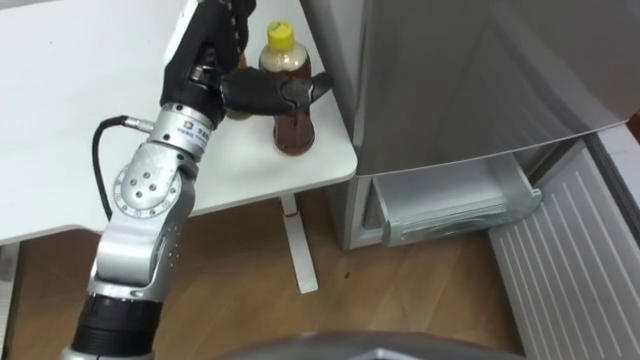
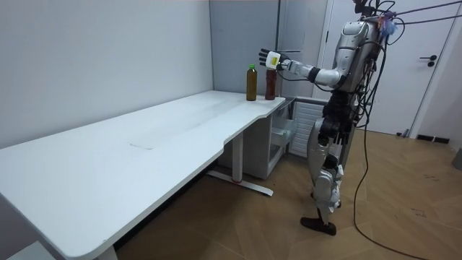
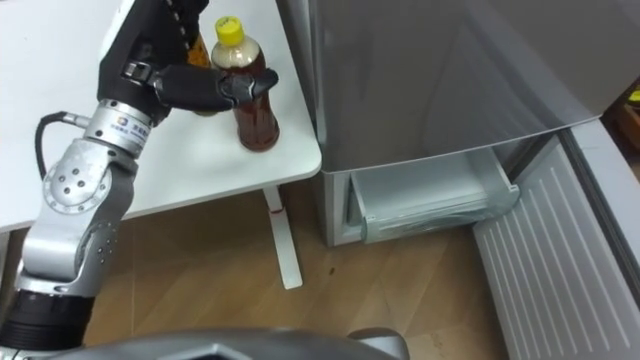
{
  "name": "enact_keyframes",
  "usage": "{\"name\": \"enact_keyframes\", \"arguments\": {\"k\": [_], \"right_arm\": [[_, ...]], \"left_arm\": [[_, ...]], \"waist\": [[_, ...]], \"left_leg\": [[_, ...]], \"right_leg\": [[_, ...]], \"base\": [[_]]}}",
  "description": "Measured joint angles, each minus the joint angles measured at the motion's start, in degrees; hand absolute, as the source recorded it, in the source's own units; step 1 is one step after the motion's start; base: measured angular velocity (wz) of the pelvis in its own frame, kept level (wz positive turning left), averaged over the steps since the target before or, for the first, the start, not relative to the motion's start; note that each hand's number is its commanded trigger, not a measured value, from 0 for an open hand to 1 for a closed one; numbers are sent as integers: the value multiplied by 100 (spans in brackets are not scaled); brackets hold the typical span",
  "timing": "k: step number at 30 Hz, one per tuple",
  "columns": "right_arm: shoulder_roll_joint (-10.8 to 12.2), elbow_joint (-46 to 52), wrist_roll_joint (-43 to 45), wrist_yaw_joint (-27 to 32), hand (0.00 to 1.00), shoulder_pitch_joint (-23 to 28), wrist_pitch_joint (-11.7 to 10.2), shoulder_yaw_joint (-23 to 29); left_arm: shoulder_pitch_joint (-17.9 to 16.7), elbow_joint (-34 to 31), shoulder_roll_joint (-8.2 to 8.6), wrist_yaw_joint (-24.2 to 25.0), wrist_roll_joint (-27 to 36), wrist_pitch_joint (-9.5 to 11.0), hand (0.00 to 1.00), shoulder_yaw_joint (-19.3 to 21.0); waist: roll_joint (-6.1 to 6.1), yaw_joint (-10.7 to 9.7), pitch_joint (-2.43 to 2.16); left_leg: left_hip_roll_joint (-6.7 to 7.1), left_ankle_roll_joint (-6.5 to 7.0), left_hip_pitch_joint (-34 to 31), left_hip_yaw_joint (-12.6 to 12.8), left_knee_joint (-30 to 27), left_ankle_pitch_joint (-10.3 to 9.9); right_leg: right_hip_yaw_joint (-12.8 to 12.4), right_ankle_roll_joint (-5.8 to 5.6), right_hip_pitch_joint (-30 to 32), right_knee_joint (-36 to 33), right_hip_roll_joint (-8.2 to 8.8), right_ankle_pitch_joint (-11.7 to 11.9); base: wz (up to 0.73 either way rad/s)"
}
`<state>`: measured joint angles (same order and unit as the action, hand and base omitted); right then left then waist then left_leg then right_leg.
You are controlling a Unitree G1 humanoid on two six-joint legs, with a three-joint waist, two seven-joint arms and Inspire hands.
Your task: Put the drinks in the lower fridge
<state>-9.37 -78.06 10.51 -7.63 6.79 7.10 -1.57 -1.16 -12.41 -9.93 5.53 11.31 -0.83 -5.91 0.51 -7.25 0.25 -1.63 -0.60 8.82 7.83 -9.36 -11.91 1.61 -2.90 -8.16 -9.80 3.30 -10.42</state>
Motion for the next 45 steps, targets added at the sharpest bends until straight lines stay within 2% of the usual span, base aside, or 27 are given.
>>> {"name": "enact_keyframes", "arguments": {"k": [4,9,30,33,41,45], "right_arm": [[1,16,12,47,0,0,0,-87],[2,29,42,81,0,1,3,-112],[32,212,67,115,0,5,52,-173],[44,216,63,119,0,5,49,-225],[60,272,101,152,0,-18,50,-221],[61,277,102,139,0,-28,51,-151]], "left_arm": [[-179,12,-1,-12,41,-1,0,0],[-212,15,-3,-31,41,-1,0,0],[-212,265,-2,-28,52,-63,0,-6],[-210,467,0,-31,253,-62,0,-36],[-180,697,34,-28,752,-68,0,-130],[-140,1105,36,-14,1064,-128,0,-127]], "waist": [[21,0,13],[61,46,35],[58,105,23],[62,107,10],[79,75,11],[59,38,18]], "left_leg": [[0,-1,47,19,24,0],[0,-1,43,28,55,0],[0,-1,42,23,58,0],[-1,-2,43,21,43,0],[-2,-1,42,16,16,0],[-4,-1,50,21,15,0]], "right_leg": [[-11,0,-12,7,-4,0],[-11,-1,-3,14,-6,-1],[14,-2,5,19,-6,-2],[23,-2,-4,13,-5,-2],[24,-1,-9,4,-2,-1],[26,0,-12,3,-2,-1]], "base": [[-2],[0],[0],[0],[0],[0]]}}
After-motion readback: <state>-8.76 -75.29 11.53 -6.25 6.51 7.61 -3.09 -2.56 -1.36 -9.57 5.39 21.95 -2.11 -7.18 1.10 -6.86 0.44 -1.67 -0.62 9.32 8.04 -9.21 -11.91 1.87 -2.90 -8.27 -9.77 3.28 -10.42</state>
